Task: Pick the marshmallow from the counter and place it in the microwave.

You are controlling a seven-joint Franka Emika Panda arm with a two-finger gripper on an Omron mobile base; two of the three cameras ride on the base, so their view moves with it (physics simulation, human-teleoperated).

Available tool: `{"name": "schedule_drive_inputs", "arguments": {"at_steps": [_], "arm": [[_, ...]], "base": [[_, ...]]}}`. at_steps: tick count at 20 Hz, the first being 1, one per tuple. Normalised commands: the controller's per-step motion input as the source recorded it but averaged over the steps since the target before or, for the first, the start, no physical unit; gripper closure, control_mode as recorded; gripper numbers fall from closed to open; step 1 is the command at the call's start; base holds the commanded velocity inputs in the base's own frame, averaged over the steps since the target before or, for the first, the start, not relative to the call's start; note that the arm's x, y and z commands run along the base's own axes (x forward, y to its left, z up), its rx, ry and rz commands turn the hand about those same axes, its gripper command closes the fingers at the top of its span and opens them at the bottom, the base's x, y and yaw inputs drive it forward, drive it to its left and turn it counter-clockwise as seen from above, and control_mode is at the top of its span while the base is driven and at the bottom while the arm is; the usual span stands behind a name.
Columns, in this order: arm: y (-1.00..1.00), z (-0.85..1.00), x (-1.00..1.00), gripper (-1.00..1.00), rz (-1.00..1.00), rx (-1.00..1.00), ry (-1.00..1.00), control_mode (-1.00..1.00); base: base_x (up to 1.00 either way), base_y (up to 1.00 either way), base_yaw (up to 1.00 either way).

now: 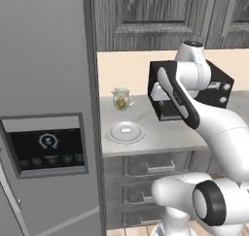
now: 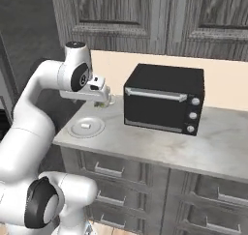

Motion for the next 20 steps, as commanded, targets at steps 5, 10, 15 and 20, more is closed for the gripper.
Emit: {"name": "schedule_drive_inputs", "arguments": {"at_steps": [5, 10, 15, 20], "arm": [[0.0, 0.0, 0.0, -1.0, 0.0, 0.0, 0.0, 1.0], [0.0, 0.0, 0.0, -1.0, 0.0, 0.0, 0.0, 1.0], [0.0, 0.0, 0.0, -1.0, 0.0, 0.0, 0.0, 1.0], [-0.19, -0.2, 0.04, -1.0, 0.12, -0.01, 0.02, -1.0]], "base": [[0.36, 0.2, 0.47], [1.0, -0.19, 0.31], [0.39, -0.33, 0.15], [-0.01, -0.04, 0.09]]}}
